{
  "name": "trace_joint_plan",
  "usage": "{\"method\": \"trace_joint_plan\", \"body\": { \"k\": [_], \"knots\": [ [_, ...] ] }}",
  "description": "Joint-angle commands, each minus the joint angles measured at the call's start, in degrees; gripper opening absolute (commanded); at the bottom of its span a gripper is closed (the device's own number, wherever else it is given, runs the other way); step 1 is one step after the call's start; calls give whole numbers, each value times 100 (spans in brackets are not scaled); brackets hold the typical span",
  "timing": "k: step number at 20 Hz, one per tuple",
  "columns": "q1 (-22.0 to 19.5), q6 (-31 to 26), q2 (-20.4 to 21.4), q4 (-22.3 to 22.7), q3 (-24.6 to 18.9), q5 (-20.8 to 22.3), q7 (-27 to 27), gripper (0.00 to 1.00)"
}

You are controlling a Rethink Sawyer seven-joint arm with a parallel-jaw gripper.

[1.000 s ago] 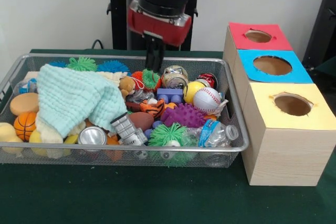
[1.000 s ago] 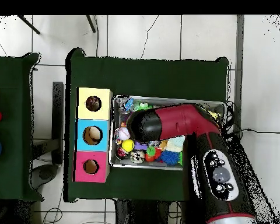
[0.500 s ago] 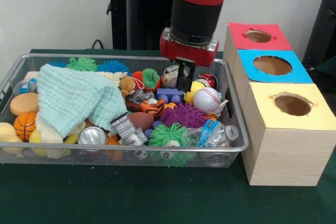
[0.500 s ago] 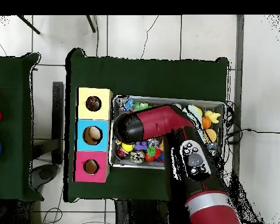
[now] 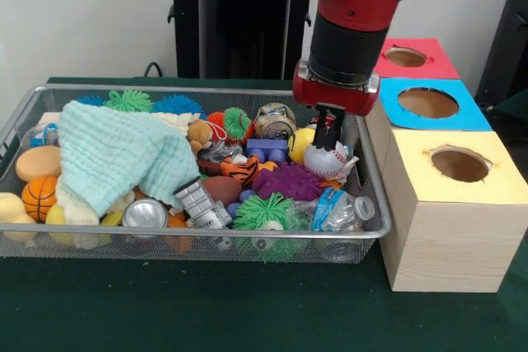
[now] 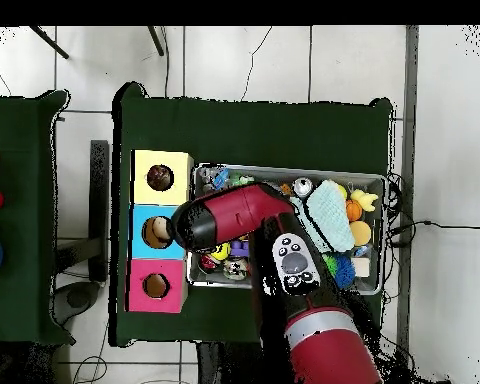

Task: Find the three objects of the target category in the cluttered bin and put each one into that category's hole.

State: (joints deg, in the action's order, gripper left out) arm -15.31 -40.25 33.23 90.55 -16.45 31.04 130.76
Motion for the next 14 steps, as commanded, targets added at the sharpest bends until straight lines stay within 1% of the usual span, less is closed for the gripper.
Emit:
{"method": "trace_joint_plan", "body": {
  "k": [1, 4, 10, 14],
  "knots": [
    [115, 95, -439, -458, 122, 195, 19, 0],
    [175, 62, -521, -535, 142, 159, 45, 0],
    [193, -167, -605, -788, 114, 84, -101, 0],
    [189, -191, -638, -850, 120, 90, -157, 0]
  ]
}}
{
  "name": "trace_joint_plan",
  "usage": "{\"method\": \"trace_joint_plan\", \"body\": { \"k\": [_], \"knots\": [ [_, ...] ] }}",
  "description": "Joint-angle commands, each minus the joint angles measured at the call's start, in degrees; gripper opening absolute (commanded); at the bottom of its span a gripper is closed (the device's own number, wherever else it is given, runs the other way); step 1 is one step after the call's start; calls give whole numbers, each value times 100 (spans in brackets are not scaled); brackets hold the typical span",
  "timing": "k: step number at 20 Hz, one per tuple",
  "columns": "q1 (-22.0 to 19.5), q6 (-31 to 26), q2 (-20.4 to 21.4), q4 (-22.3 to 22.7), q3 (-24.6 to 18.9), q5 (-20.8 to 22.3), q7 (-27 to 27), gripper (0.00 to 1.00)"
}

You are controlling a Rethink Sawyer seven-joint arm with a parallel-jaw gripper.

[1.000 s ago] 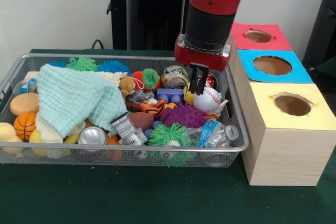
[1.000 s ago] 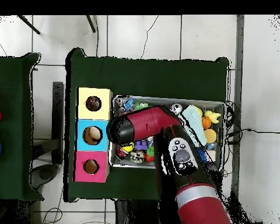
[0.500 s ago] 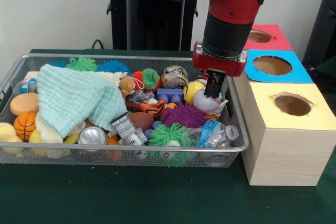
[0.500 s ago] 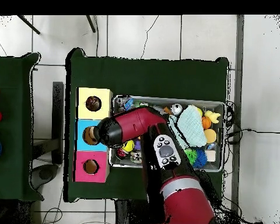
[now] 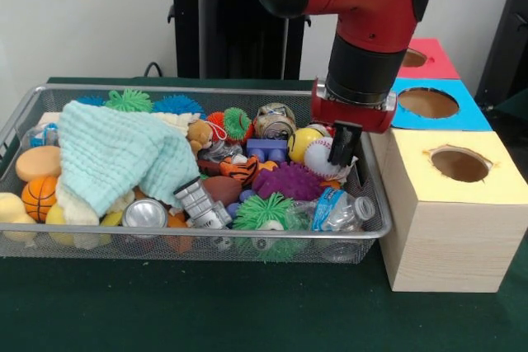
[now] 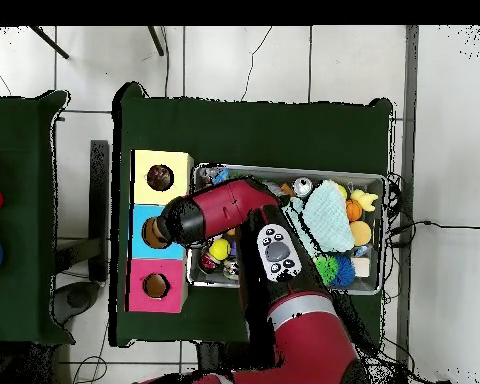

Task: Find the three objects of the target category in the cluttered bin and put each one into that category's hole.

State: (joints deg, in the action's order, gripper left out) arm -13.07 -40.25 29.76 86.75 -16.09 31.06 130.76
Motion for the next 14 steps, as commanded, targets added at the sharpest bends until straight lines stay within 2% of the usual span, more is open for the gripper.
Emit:
{"method": "trace_joint_plan", "body": {
  "k": [1, 5, 9, 14],
  "knots": [
    [-47, -260, -279, -464, 80, 60, -186, 0],
    [-38, -343, -109, -235, 150, 69, -215, 0],
    [-122, -263, 297, 398, 259, 69, -230, 0],
    [-284, -461, 611, 714, 206, 20, -561, 0]
  ]
}}
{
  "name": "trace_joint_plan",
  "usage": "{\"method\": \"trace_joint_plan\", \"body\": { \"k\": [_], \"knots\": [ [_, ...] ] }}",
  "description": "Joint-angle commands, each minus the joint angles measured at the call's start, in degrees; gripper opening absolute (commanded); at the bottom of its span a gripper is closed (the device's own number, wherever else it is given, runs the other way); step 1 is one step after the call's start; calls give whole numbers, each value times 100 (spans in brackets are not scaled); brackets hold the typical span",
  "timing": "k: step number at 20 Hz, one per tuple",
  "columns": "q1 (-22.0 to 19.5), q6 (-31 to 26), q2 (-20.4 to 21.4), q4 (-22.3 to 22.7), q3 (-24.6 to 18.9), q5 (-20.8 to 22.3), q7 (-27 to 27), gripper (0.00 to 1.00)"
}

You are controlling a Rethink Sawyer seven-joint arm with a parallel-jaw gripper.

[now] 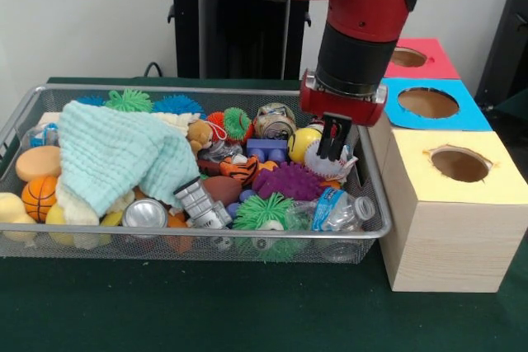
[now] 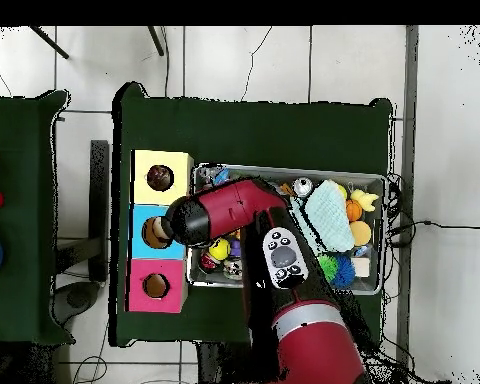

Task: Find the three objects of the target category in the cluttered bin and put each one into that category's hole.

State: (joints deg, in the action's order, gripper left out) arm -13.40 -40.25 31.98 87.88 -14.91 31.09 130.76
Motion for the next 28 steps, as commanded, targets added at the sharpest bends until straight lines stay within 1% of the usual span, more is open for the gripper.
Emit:
{"method": "trace_joint_plan", "body": {
  "k": [1, 5, 8, 10, 11, 13, 15, 18, 22, 24, 26, 28],
  "knots": [
    [-276, -502, 461, 669, 86, 11, -608, 0],
    [-405, -718, 760, 888, 37, 11, -917, 0],
    [-520, -1011, 953, 927, -28, 6, -1193, 0],
    [-582, -1091, 999, 932, -79, 20, -1268, 0],
    [-592, -1020, 944, 904, -101, 69, -1230, 0],
    [-584, -786, 696, 816, -119, 175, -1040, 0],
    [-574, -475, 435, 732, -135, 290, -855, 0],
    [-551, 40, 155, 648, -150, 409, -596, 0],
    [-632, 305, 23, 740, -226, 403, -612, 0],
    [-644, 394, 65, 851, -199, 393, -564, 0],
    [-632, 493, 43, 856, -180, 404, -523, 0],
    [-599, 571, -60, 749, -170, 424, -510, 0]
  ]
}}
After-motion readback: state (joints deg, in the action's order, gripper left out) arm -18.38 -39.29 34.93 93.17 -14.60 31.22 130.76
